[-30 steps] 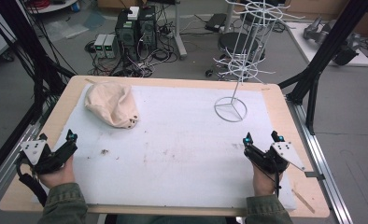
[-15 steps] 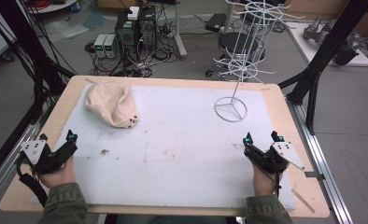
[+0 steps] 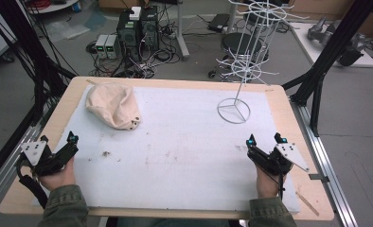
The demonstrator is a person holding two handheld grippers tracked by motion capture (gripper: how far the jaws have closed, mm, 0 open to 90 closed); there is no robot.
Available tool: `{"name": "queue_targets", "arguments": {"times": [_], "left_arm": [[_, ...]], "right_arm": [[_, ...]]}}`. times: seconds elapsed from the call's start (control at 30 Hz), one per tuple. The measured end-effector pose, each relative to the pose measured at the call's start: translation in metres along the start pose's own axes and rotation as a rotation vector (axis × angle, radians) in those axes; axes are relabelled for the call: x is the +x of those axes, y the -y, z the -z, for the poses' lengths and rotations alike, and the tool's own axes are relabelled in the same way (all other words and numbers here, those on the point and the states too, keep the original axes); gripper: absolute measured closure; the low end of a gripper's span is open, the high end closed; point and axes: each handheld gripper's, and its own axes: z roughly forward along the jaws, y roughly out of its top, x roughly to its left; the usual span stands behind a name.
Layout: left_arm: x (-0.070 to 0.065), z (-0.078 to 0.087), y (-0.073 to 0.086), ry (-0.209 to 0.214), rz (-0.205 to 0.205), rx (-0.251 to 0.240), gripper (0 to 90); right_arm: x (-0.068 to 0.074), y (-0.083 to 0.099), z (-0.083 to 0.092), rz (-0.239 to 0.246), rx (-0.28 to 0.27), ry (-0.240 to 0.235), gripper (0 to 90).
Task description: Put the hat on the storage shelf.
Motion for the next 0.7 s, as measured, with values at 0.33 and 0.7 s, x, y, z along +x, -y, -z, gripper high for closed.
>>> {"name": "queue_targets", "arguments": {"times": [0.33, 0.7], "left_arm": [[-0.005, 0.002, -0.016, 0.037, -0.025, -0.016, 17.4], [-0.006, 0.004, -0.033, 0.063, -0.048, -0.023, 17.7]], "right_arm": [[0.0, 0.0, -0.001, -0.001, 0.002, -0.007, 10.5], [0.001, 0.0, 0.0, -0.007, 0.007, -0.011, 10.5]]}}
